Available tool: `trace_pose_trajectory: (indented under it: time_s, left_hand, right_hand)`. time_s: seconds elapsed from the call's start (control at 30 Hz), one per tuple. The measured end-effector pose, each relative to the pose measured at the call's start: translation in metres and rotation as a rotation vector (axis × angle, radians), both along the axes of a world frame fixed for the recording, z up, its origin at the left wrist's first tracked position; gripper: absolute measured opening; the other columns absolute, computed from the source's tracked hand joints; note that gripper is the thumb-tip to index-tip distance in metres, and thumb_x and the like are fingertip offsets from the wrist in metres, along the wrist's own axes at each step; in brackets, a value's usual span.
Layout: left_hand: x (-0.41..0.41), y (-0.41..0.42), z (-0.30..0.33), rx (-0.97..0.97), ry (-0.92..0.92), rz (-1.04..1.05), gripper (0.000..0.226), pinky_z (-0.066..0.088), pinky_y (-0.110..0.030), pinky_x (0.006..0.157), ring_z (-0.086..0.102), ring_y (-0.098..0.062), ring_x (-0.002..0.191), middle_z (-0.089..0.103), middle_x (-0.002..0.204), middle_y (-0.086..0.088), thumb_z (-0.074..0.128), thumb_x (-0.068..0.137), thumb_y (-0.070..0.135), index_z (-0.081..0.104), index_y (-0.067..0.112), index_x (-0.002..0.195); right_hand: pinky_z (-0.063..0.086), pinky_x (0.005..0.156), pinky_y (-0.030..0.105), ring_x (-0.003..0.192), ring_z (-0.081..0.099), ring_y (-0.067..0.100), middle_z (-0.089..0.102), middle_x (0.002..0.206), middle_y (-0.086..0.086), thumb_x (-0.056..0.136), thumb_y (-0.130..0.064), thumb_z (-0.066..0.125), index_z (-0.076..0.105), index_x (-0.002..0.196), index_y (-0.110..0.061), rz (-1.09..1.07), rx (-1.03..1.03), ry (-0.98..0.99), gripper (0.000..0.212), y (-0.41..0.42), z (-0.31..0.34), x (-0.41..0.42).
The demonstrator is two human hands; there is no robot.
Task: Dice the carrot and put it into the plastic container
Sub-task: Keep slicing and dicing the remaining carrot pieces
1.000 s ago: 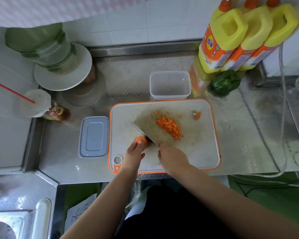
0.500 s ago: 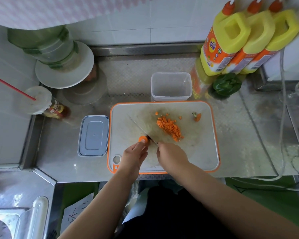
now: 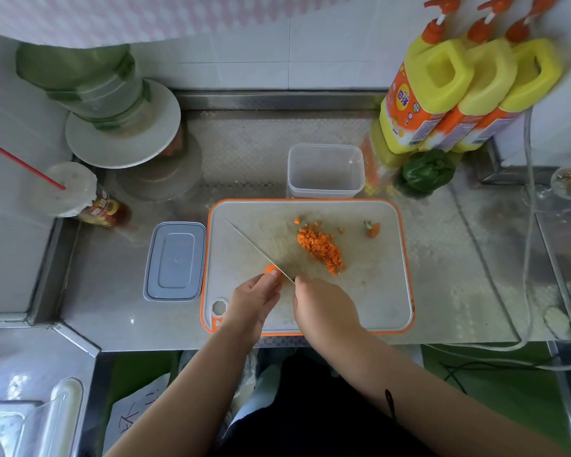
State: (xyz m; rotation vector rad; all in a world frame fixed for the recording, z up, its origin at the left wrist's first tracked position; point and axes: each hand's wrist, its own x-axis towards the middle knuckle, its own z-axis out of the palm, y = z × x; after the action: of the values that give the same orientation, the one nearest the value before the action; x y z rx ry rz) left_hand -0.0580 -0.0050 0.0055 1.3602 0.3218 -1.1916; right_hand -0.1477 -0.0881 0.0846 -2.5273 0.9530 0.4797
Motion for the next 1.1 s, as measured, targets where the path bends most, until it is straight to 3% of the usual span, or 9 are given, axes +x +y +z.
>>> trace_pose_trajectory:
  time_s: [0.43,0.77,0.97,1.1]
  left_hand:
    - [0.001,0.002,-0.012,-0.004,-0.039,-0.033,0.039,0.043,-0.042,0.108,0.063,-0.026,0.115,0.069,0.114,-0.016,0.065,0.092,0.026,0.065,-0.005,0.115]
    - [-0.002,0.002,-0.013,0.01,-0.067,-0.049,0.028,0.044,-0.041,0.107,0.064,-0.023,0.112,0.071,0.109,-0.013,0.063,0.094,0.022,0.07,-0.002,0.106]
    - [-0.004,0.003,-0.012,-0.015,-0.063,-0.038,0.036,0.044,-0.039,0.108,0.063,-0.021,0.115,0.07,0.114,-0.011,0.061,0.095,0.028,0.065,0.0,0.118]
    - [-0.003,0.004,-0.01,-0.009,-0.08,-0.044,0.03,0.045,-0.035,0.105,0.063,-0.022,0.114,0.07,0.113,-0.017,0.062,0.094,0.029,0.071,0.003,0.107]
  right_hand:
    - [0.042,0.069,0.029,0.097,0.064,0.025,0.064,0.104,0.005,0.096,-0.007,0.041,0.052,0.111,-0.011,-0.053,0.039,0.025,0.019,0.007,0.018,0.003]
    - [0.046,0.084,0.033,0.11,0.059,0.027,0.06,0.118,0.01,0.097,-0.006,0.04,0.05,0.125,-0.006,-0.069,0.147,0.114,0.029,0.004,0.033,0.014]
    - [0.045,0.092,0.033,0.117,0.055,0.027,0.056,0.127,0.012,0.099,-0.007,0.038,0.046,0.131,-0.005,-0.035,0.115,0.189,0.033,0.002,0.02,0.019]
    - [0.044,0.094,0.034,0.117,0.055,0.027,0.056,0.127,0.012,0.099,-0.01,0.039,0.047,0.131,-0.007,-0.054,0.119,0.196,0.032,-0.001,0.005,0.019]
